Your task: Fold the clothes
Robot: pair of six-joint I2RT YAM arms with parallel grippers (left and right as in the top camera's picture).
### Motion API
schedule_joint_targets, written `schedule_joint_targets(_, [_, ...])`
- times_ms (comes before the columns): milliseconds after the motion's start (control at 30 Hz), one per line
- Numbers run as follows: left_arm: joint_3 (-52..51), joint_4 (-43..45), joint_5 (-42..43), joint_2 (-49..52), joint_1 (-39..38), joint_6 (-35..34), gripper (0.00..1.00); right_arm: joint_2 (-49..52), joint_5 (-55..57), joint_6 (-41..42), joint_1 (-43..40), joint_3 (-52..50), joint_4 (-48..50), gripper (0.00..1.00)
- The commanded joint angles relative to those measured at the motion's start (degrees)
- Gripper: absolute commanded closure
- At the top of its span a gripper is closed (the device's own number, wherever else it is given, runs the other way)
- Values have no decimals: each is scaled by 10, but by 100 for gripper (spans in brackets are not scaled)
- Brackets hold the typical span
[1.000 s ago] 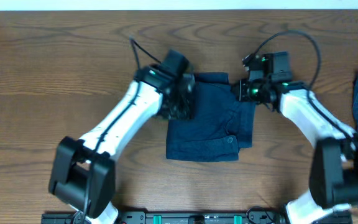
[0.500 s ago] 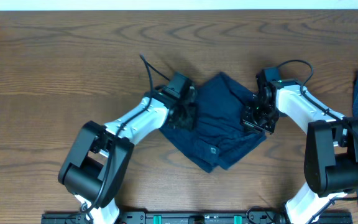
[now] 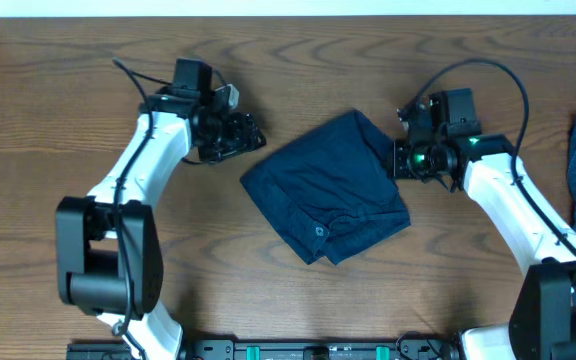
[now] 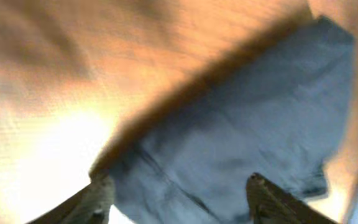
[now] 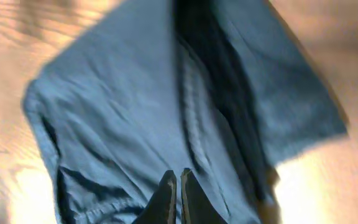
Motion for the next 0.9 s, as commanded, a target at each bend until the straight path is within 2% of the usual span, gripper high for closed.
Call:
schedule_joint_targets(0, [8, -45, 57, -27, 0, -2, 23, 17, -29, -38, 22, 0, 32, 95])
schedule_joint_targets(100, [3, -121, 56, -26, -1, -1, 20, 62, 5, -31, 40, 0, 69, 93])
schedule_joint_targets(200, [-13, -157, 53, -26, -1, -1, 20, 107, 57, 16, 43, 0, 73, 94])
schedule_joint_targets(400, [-103, -139, 54, -26, -1, -10, 19, 186, 55, 55, 41, 0, 61, 99])
schedule_joint_targets(600, [-222, 13, 90, -26, -20, -82, 12, 203, 61, 76, 41, 0, 45, 99])
schedule_joint_targets(700, [-275, 121, 90, -26, -52, -148, 5, 203, 61, 76, 41, 0, 45, 99])
schedule_joint_targets(867, [-328, 273, 88, -26, -119, -261, 1, 203, 61, 76, 41, 0, 45, 98])
